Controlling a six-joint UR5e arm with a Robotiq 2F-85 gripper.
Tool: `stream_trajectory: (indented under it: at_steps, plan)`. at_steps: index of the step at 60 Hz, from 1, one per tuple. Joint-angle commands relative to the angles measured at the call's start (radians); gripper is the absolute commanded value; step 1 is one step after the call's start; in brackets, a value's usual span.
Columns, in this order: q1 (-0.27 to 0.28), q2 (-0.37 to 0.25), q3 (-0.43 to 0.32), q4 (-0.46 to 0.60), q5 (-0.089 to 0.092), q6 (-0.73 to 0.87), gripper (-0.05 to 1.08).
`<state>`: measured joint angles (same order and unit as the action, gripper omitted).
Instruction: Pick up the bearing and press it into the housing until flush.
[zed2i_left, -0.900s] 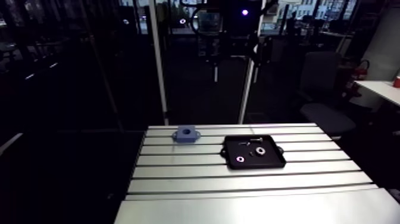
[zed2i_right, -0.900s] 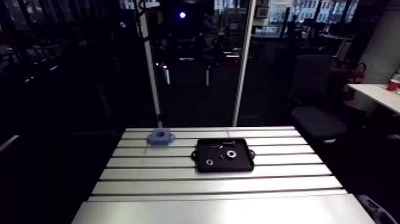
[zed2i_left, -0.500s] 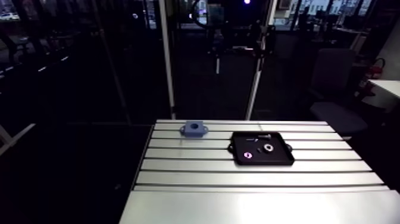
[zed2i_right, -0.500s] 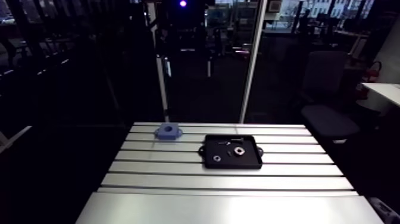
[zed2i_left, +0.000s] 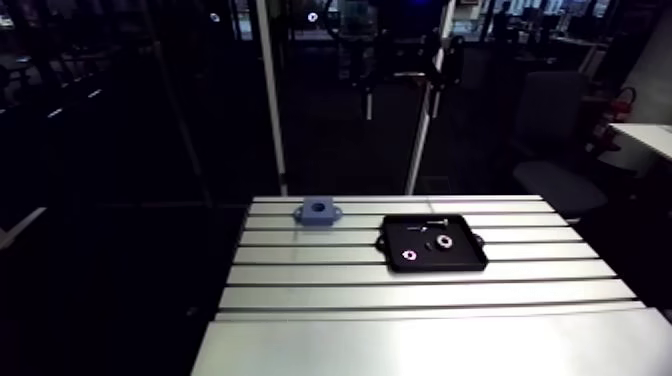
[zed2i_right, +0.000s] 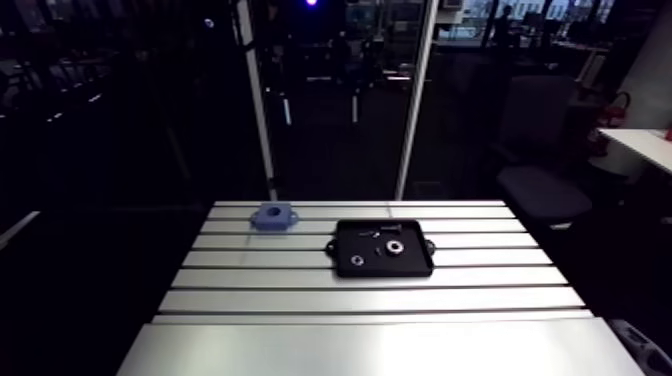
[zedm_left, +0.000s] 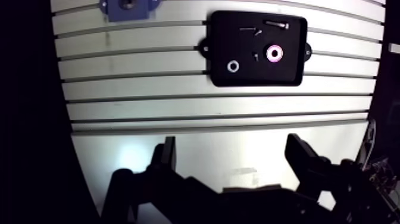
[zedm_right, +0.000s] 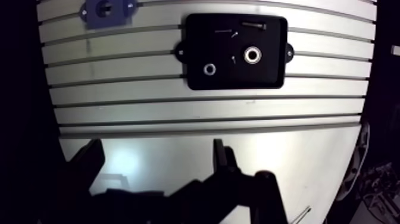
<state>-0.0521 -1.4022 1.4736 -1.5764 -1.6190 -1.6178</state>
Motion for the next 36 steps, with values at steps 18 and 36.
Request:
stream_trajectory:
  at_steps: [18, 36]
  plan:
    - [-0.136, 0.086, 0.107, -0.232, 0.004, -0.192, 0.01]
    - [-0.166, 0.118, 0.17, -0.364, 0.011, -0.199, 0.01]
